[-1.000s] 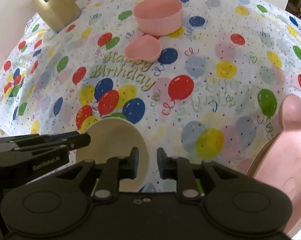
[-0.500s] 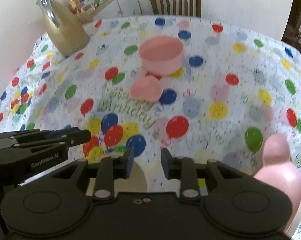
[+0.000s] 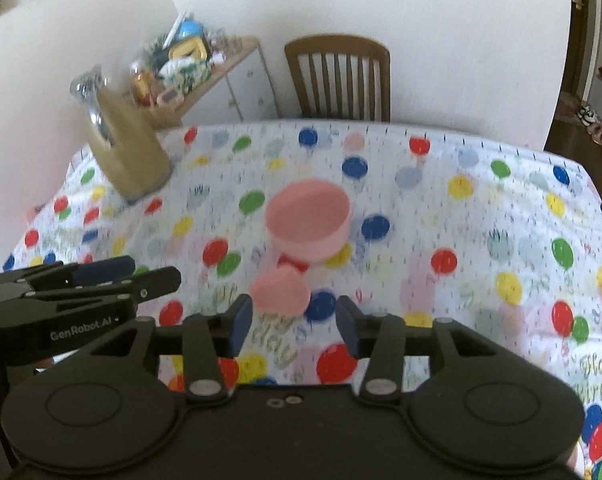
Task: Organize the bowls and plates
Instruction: 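Move both grippers toward the pink bowl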
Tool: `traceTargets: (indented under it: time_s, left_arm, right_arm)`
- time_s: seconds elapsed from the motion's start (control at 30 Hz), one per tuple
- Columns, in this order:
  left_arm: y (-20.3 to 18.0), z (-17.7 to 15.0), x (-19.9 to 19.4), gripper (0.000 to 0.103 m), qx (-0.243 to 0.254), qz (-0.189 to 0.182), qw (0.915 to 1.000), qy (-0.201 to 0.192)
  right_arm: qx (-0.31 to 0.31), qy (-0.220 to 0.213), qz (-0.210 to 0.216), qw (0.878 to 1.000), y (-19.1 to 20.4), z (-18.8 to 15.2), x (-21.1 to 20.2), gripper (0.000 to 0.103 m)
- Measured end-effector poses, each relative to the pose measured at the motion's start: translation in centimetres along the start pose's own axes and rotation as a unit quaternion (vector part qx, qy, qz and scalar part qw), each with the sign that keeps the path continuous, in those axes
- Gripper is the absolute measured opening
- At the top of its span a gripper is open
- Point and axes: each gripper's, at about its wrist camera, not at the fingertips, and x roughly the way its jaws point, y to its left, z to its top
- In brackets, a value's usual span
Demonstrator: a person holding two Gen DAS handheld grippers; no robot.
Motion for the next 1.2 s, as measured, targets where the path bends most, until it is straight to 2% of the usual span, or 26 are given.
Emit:
traceTargets:
  time_s: [0.13, 0.2, 0.37, 0.47, 0.7, 0.8, 1.03, 1.2]
  left_arm:
    - [0.4, 1.8, 1.1, 0.057, 0.005, -0.002, 1.0000, -0.006]
    - [0.6, 2.5, 1.7, 0.063, 0.008, -0.002, 0.9999, -0.010]
    - [0.9, 4.2, 3.6, 0.063, 0.020, -0.001, 0.9997, -0.014]
    - [1.2, 5.1, 5.1, 0.064, 0.024, -0.005, 0.9996, -0.012]
    - [2.0, 6.3, 8.9, 0.080, 0.018, -0.014, 0.9998, -0.001]
    - [2.4, 6.6, 11.1, 0.080, 0.010, -0.018, 0.9997, 0.015]
    - [3.4, 6.7, 16.3, 0.080, -0.014, -0.011, 0.9983, 0.056]
    - [3.6, 6.3, 19.1, 0.080, -0.022, -0.010, 0.9966, 0.078]
  right_arm:
    - [0.005, -0.020, -0.006, 1.000, -0.3, 1.3, 0.6, 0.055]
    - [0.006, -0.025, -0.010, 1.000, -0.5, 1.8, 1.0, 0.059]
    - [0.018, -0.032, -0.019, 0.999, -0.9, 3.1, 2.7, 0.064]
    - [0.025, -0.034, -0.024, 0.999, -1.3, 3.9, 3.8, 0.073]
    - [0.030, -0.047, -0.025, 0.998, -2.3, 5.2, 6.4, 0.093]
    - [0.035, -0.049, -0.033, 0.998, -2.8, 5.7, 7.8, 0.095]
    - [0.074, -0.011, -0.054, 0.996, -5.1, 6.7, 12.3, 0.095]
    - [0.089, 0.016, -0.062, 0.994, -6.2, 6.8, 15.0, 0.089]
